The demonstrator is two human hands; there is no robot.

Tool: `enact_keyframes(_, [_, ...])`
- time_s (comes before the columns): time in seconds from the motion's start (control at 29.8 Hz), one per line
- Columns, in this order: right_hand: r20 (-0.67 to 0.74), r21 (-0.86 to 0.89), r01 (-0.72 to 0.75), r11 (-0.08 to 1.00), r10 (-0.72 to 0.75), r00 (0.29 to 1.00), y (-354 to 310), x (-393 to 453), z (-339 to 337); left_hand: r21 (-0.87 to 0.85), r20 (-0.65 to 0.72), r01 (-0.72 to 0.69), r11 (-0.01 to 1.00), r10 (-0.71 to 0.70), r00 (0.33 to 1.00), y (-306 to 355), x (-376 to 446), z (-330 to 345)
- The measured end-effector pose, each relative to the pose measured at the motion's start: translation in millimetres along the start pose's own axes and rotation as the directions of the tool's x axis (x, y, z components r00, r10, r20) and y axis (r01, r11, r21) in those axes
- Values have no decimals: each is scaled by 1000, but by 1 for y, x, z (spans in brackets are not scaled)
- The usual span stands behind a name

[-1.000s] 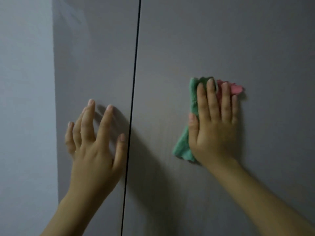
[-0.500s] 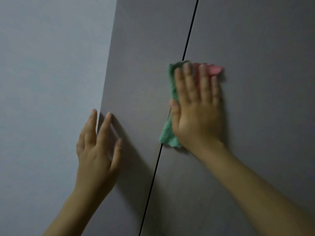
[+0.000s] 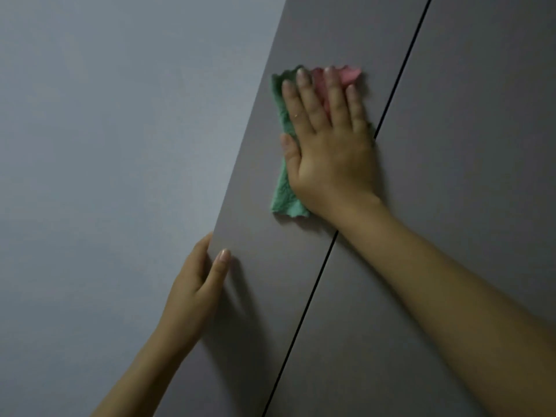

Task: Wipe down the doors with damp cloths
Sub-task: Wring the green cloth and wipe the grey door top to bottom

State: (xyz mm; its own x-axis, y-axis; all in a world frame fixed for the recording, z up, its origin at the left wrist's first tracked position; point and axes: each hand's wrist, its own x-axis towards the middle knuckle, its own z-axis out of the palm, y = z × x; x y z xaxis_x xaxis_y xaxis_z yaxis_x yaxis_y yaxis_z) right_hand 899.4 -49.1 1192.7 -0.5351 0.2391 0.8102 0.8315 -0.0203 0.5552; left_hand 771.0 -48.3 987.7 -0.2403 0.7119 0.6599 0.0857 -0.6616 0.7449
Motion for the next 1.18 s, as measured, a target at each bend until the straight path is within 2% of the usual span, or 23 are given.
enact_keyframes(0.07, [63, -4, 187, 982, -186, 980, -16, -18, 3, 12, -11, 19, 1000, -19, 1000, -2, -1, 0])
enact_keyframes(0.13, [128, 3, 375, 927, -373, 919, -17, -43, 3, 19, -10, 40, 999, -39, 999, -2, -1, -1])
enact_keyframes(0.2, [139, 27, 450, 893, -449, 883, -5, -45, 0, 9, 4, 35, 999, -35, 999, -2, 0, -1])
enact_keyframes(0.27, [112, 14, 385, 923, -385, 916, 7, -20, -3, -15, 13, 36, 999, -36, 999, -3, 1, -1])
enact_keyframes(0.37, [64, 17, 153, 988, -153, 986, 14, 31, -7, -26, 17, 41, 999, -40, 999, -5, -1, -1])
enact_keyframes(0.44, [44, 30, 112, 993, -113, 993, 7, 36, -5, -31, 37, 57, 998, -56, 998, -7, -1, -2])
enact_keyframes(0.5, [44, 42, 192, 980, -194, 980, -7, 12, 1, -53, 35, 42, 998, -40, 999, -5, 0, -2])
enact_keyframes(0.6, [76, 30, 379, 925, -380, 922, -35, -61, 8, -114, 22, 35, 993, -33, 999, -2, -1, -1])
enact_keyframes(0.74, [85, 56, 432, 900, -435, 896, -29, -143, 12, -164, 83, 18, 986, -4, 997, 0, -4, -5])
enact_keyframes(0.81, [40, 66, 333, 941, -336, 941, -4, -160, 11, -153, 116, -6, 988, 24, 993, 4, -3, -5])
enact_keyframes(0.87, [5, 52, 131, 990, -132, 991, 13, -163, 9, -87, 105, -24, 996, 33, 994, 6, -2, -2])
enact_keyframes(0.97, [-30, 45, -133, 990, 135, 990, -9, -154, 8, 29, 16, 34, 999, -34, 999, 3, -3, 5])
enact_keyframes(1.01, [-31, 59, -133, 989, 135, 990, -23, -152, 10, 55, -10, 63, 997, -63, 998, 4, -4, 6])
enact_keyframes(1.07, [-8, 86, 5, 996, -5, 1000, -38, -152, 13, 63, -30, 85, 994, -83, 996, 6, -5, 8])
enact_keyframes(1.14, [11, 104, 114, 988, -115, 993, -27, -156, 14, 30, -37, 78, 997, -77, 996, 8, -5, 8])
enact_keyframes(1.18, [4, 109, 106, 988, -107, 994, -16, -159, 13, 22, -48, 76, 997, -75, 996, 9, -5, 8])
